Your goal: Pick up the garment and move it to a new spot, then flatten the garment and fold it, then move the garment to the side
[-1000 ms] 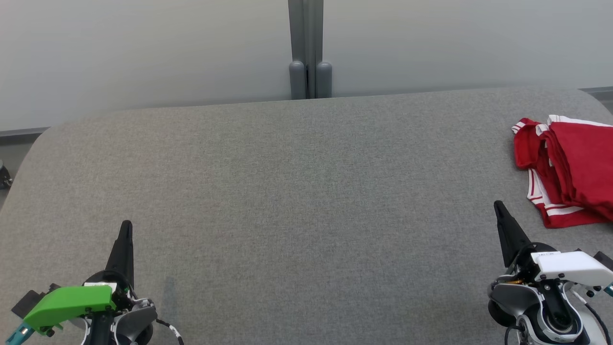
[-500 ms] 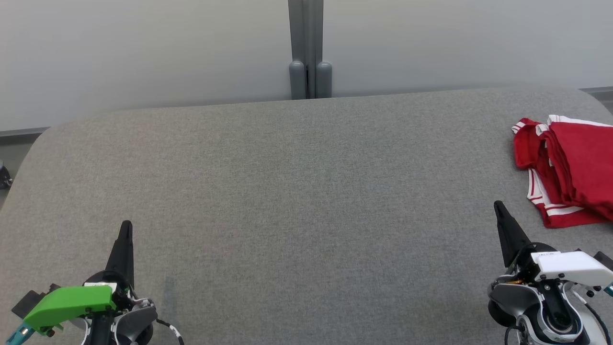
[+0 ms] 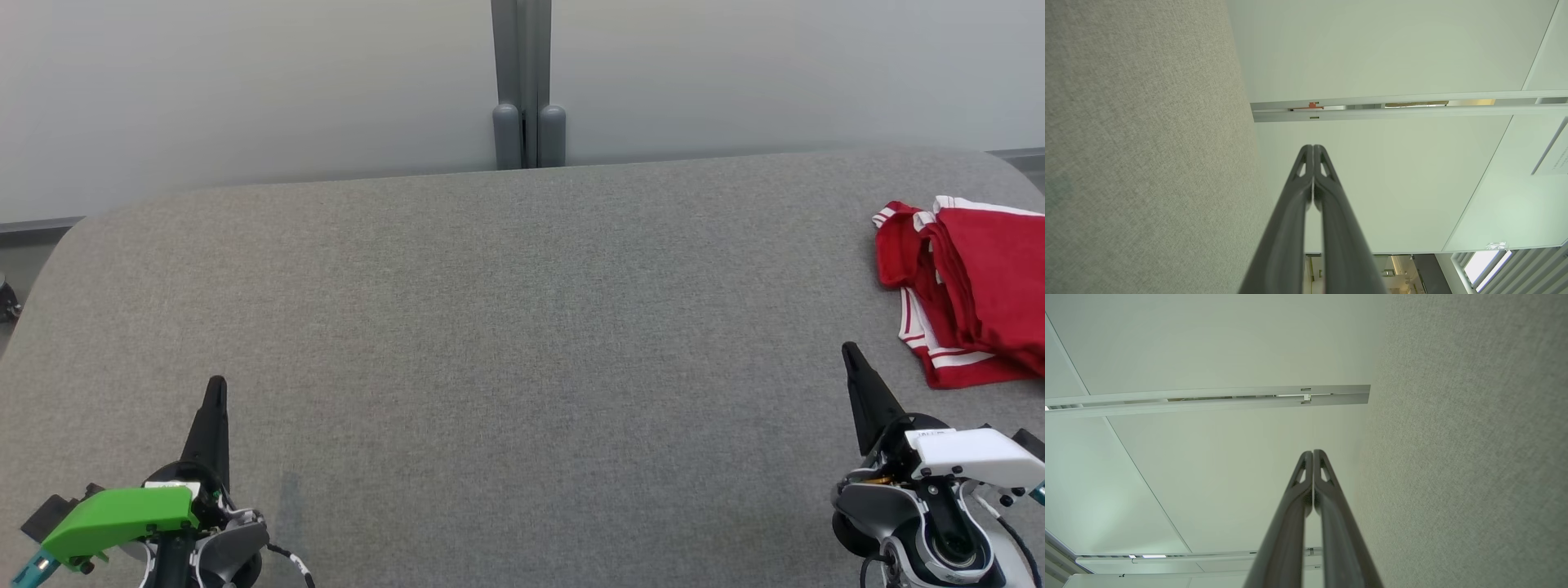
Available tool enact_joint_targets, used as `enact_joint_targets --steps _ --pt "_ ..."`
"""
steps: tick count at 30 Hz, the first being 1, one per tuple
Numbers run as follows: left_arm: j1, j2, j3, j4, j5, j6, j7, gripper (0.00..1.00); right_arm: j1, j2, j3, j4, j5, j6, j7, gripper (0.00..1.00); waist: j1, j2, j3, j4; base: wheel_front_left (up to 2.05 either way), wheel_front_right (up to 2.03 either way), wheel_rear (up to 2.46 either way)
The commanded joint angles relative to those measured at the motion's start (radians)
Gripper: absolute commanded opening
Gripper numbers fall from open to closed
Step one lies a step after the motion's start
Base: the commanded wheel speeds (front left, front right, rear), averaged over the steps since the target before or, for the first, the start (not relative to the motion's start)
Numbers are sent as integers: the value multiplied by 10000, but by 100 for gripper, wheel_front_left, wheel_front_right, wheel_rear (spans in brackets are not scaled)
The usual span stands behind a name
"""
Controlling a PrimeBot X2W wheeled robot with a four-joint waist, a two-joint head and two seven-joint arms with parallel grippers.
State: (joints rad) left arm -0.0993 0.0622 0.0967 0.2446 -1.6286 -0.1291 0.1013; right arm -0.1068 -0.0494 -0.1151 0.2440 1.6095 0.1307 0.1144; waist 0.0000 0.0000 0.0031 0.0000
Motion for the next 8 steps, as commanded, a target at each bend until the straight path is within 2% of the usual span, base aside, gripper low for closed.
enact_joint_targets --steps 1,8 --pt "-182 11 45 17 39 -61 17 0 -55 -7 -20 17 52 0 39 0 0 0 0 0 0 0 0" --pt "-184 6 62 17 52 -61 38 0 -55 -6 -21 17 51 0 40 0 0 0 0 0 0 0 0"
